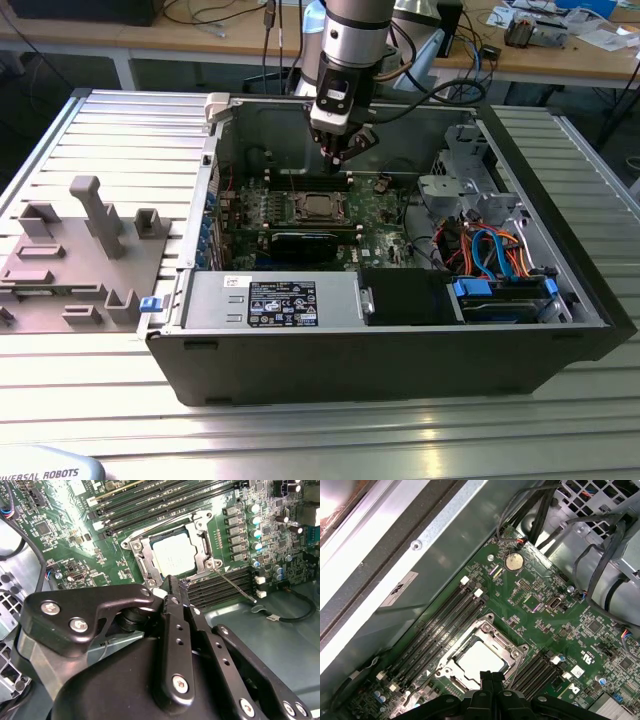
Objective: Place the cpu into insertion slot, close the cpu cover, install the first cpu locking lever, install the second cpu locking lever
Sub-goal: 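Install the first cpu locking lever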
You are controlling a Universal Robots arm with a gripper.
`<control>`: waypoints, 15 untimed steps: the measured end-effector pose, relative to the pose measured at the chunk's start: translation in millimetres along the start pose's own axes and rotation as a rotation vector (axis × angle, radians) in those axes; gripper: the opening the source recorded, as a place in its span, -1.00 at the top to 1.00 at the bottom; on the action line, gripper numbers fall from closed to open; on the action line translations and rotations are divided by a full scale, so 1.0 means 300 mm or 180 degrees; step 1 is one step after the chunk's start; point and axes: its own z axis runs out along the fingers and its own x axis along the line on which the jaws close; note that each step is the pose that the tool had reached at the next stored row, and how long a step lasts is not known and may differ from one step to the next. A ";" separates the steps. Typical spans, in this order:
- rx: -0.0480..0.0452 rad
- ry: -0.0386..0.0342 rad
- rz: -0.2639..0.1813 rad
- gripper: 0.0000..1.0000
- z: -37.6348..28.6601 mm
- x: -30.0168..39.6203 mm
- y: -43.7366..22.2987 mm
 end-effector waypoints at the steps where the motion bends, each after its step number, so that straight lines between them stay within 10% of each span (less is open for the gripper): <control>1: 0.0000 0.0000 -0.0002 0.79 0.000 0.000 0.000; 15: 0.0001 -0.0001 -0.0033 0.79 0.001 0.000 0.000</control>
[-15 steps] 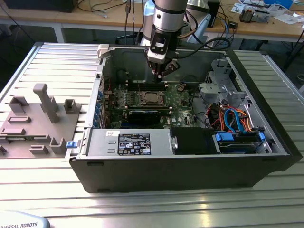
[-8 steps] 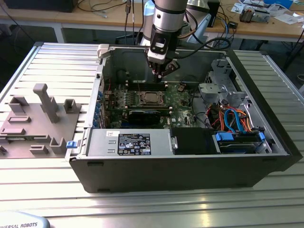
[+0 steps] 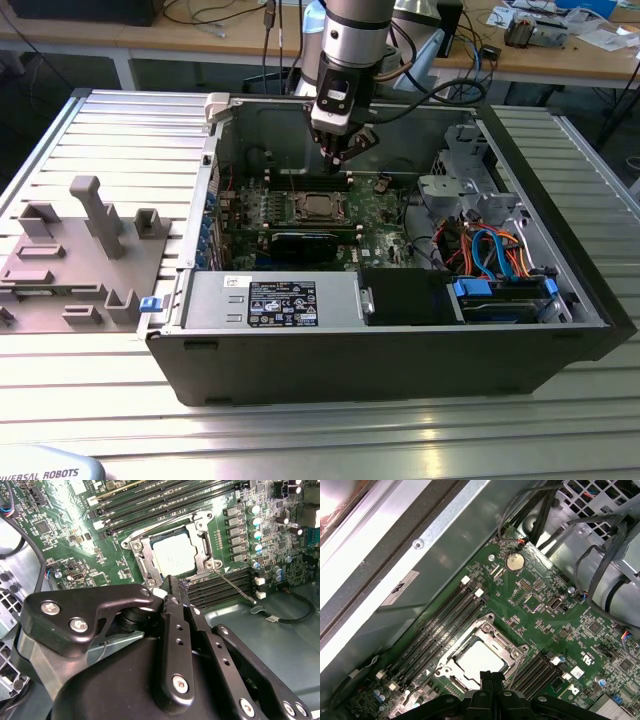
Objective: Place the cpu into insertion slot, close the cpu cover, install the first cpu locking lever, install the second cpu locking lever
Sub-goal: 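Install the first cpu locking lever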
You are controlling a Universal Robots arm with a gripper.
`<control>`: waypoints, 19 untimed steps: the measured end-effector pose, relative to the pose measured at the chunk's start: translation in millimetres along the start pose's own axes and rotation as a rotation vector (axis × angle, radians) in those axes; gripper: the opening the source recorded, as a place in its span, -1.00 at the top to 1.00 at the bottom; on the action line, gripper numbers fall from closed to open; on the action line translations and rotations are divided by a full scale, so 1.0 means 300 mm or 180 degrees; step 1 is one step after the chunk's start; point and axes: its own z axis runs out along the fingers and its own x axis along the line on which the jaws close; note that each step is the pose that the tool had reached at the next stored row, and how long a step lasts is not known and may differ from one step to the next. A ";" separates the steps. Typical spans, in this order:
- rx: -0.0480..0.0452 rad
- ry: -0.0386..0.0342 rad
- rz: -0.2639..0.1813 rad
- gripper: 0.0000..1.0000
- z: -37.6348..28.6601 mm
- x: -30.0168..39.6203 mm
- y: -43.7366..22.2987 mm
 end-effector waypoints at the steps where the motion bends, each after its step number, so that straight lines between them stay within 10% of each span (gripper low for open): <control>1: 0.0000 0.0000 -0.0001 0.79 0.000 0.000 0.000; 19: 0.0001 -0.0002 -0.0042 0.79 0.001 0.000 0.000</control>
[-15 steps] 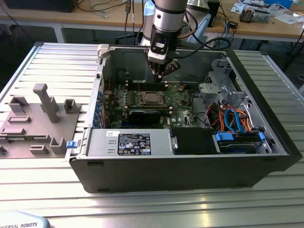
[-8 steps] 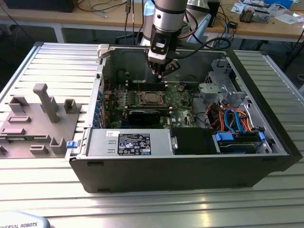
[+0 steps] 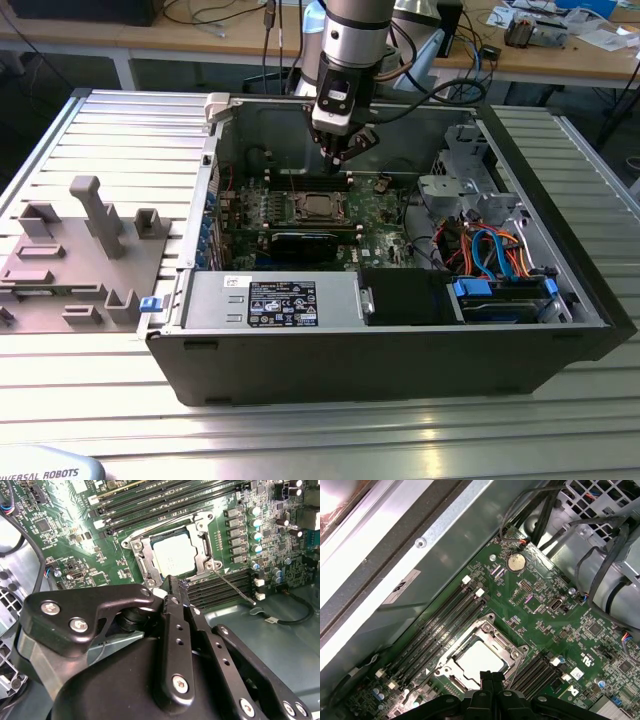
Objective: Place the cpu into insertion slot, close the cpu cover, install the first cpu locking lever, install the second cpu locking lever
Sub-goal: 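Install the first cpu locking lever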
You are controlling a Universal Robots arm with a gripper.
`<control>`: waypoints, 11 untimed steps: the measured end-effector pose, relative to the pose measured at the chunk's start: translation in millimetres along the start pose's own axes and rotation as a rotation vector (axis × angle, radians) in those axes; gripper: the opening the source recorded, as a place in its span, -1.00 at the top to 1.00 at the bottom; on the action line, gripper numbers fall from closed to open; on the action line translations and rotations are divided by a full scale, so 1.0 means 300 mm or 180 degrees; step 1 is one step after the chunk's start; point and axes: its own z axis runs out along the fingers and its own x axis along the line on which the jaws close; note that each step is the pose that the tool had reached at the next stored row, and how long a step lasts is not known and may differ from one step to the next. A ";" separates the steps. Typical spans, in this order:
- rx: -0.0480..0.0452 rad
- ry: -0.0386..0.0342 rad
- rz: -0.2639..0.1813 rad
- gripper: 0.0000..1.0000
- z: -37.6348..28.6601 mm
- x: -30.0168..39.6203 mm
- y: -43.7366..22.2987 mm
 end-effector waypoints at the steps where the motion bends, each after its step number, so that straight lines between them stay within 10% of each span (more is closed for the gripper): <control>1: 0.0000 0.0000 -0.0003 0.79 0.000 0.000 0.000; 11: 0.0001 -0.0001 -0.0025 0.79 0.000 0.000 0.000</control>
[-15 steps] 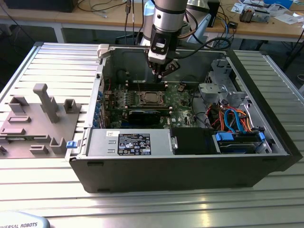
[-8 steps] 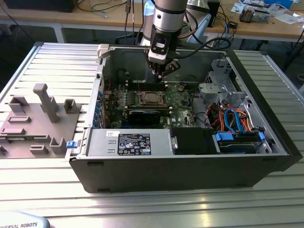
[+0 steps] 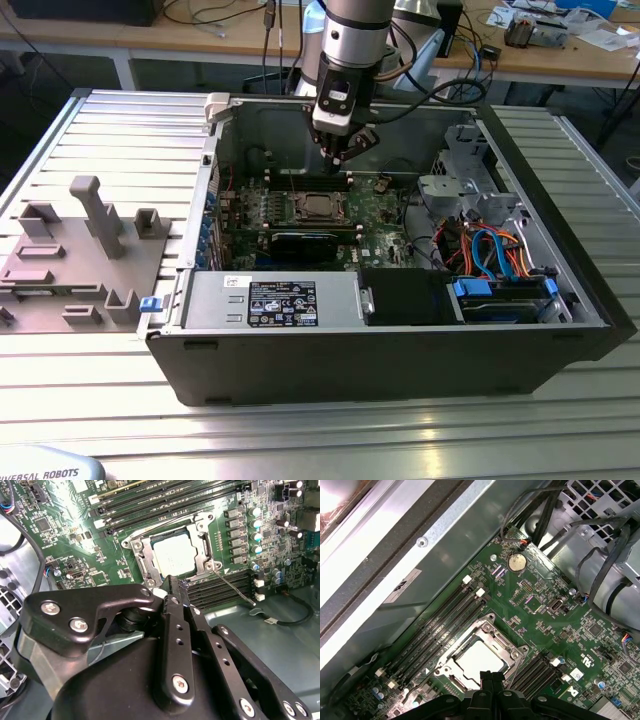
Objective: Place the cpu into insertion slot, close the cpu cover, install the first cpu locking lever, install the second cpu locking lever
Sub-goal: 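Install the first cpu locking lever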
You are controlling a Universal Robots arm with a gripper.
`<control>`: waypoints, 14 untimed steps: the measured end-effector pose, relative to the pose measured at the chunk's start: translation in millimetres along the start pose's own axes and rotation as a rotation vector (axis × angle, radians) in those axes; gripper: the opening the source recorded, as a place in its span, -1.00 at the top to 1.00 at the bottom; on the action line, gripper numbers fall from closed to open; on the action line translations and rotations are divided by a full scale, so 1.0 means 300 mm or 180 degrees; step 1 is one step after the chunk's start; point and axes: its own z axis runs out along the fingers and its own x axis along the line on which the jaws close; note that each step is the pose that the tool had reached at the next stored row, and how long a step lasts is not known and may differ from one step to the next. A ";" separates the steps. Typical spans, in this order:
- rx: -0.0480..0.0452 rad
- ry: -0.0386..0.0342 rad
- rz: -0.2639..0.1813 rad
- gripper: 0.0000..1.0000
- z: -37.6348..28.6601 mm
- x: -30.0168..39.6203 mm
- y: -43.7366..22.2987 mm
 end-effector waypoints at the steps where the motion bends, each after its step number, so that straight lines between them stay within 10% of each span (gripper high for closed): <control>1: 0.0000 0.0000 -0.0002 0.79 0.000 0.000 0.000; 14: 0.0001 -0.0001 -0.0031 0.79 0.001 0.000 0.000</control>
